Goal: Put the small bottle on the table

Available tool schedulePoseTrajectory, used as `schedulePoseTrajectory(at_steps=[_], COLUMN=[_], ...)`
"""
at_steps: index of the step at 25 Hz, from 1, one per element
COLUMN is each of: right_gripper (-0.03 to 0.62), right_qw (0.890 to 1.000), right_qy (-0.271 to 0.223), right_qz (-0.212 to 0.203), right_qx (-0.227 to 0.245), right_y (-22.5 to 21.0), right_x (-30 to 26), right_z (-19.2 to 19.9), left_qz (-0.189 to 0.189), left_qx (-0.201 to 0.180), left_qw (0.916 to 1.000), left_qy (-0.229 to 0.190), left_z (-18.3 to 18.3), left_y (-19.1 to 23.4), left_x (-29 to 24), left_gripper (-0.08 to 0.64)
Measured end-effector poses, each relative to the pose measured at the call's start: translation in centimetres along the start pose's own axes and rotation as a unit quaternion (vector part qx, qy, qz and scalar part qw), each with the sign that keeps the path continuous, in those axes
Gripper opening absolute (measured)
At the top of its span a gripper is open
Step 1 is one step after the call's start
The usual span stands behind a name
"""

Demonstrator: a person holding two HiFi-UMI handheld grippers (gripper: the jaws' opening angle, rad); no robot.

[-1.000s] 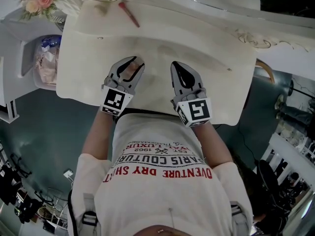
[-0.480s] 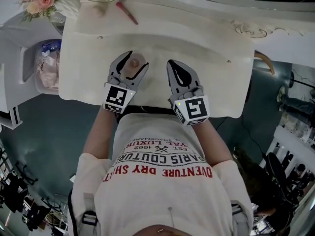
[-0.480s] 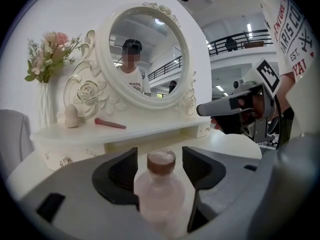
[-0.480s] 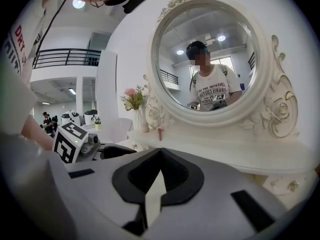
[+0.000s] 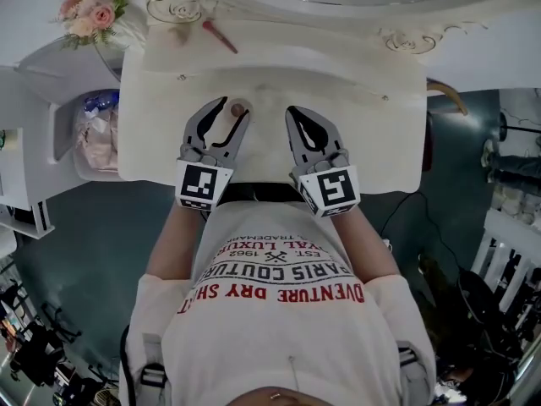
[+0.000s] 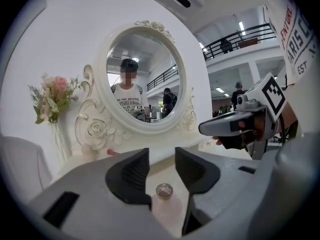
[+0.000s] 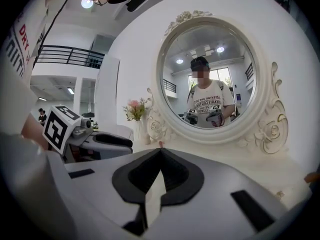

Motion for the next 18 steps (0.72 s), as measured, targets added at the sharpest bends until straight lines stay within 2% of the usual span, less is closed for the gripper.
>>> schedulePoseTrajectory(at_steps=[1,6,13,18], right_gripper=[-0.002,0.000,-0.002,-0.002], right_qw=[1.000,1.000,0.998,0.996], right_qy=[-0.003,-0.020,-0.047,-0.065], right_qz=[0.003,0.024,0.038,0.050], right_qx=[0.002,0.003,0.020,0.026], right_y=[0.1,0.5,1.8,2.0], right_x=[0.3,1.6,2.9,3.6], right_z=[-0.4,-1.8,-4.1,-5.3], left_qz=[-0.006,-0.019,0.004,0.002], left_qx=[-0.001,-0.002,-0.014,-0.016], left_qw=[1.0000,0.9995,0.9990,0.9983], left_qy=[-0.004,-0.024,-0.043,-0.057], left_z=[-0.7,-3.3,-6.6,-8.3], left_y=[0.3,1.4,1.4,2.2], left_x=[0.5,2.6,5.4,6.3], left_gripper=[0.136,0.027,0.009,0.008])
Point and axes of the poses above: the fingertips, and each gripper's own axes: x backward along the fingers, y to its left, z out of its underside, the point moved 6 cm from there along x, backward along the fingers, and after that the axes turned 10 degrees about -z, right-handed, at the moved point
